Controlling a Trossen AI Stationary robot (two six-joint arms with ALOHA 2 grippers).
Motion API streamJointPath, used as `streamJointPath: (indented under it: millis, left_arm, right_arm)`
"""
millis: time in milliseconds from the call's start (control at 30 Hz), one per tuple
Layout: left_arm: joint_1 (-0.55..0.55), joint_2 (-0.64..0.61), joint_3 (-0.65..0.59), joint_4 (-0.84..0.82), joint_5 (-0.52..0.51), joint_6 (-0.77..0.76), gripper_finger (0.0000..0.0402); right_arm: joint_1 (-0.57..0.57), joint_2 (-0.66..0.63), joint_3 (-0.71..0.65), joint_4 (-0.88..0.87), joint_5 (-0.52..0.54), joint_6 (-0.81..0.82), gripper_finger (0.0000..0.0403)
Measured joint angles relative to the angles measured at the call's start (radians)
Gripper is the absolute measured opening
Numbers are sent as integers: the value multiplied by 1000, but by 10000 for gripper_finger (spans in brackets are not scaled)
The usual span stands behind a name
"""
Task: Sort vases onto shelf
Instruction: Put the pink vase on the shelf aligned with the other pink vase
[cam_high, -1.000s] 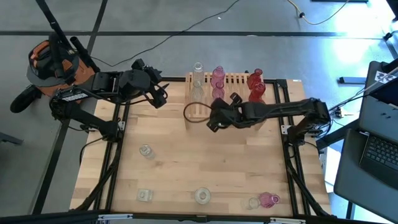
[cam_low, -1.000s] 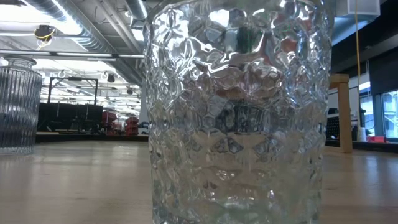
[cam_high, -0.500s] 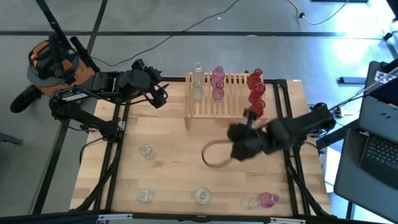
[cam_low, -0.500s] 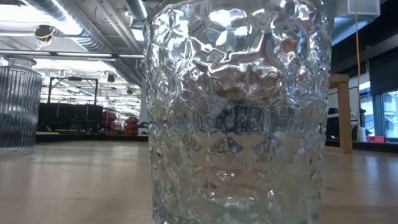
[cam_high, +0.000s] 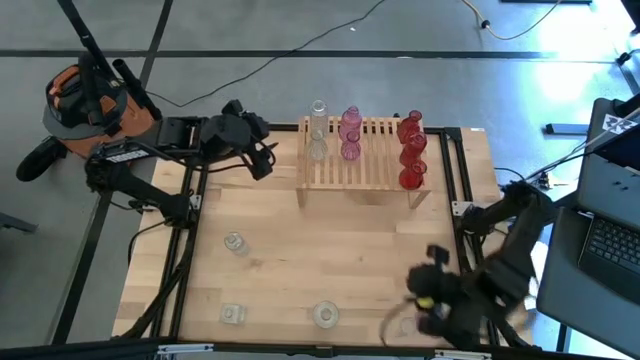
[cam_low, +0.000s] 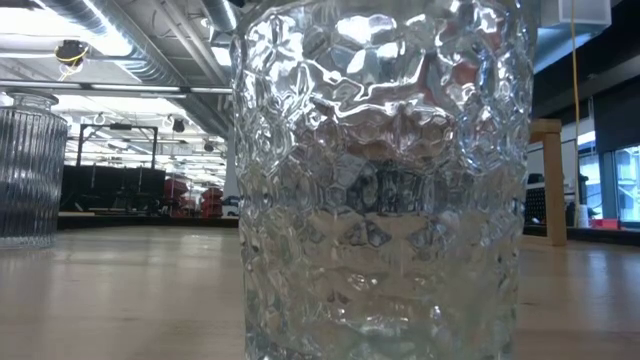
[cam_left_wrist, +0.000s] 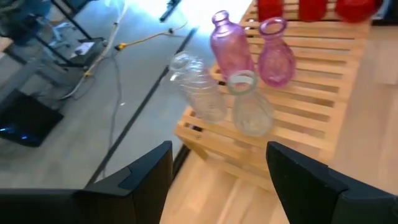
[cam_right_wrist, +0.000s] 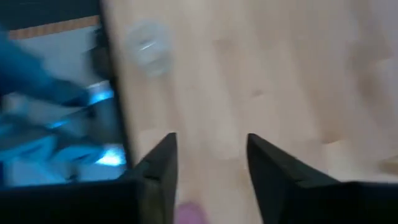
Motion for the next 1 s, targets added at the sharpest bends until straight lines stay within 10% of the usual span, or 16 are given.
streamJointPath:
  millis: [433, 1000]
  left_arm:
    - [-1, 41, -1, -9, 46, -6, 251]
    - [-1, 44, -1, 24, 67, 8, 251]
  right_arm:
    - [202, 73, 0, -85, -91, 393, 194]
    - [230, 10, -303, 211, -162, 442, 183]
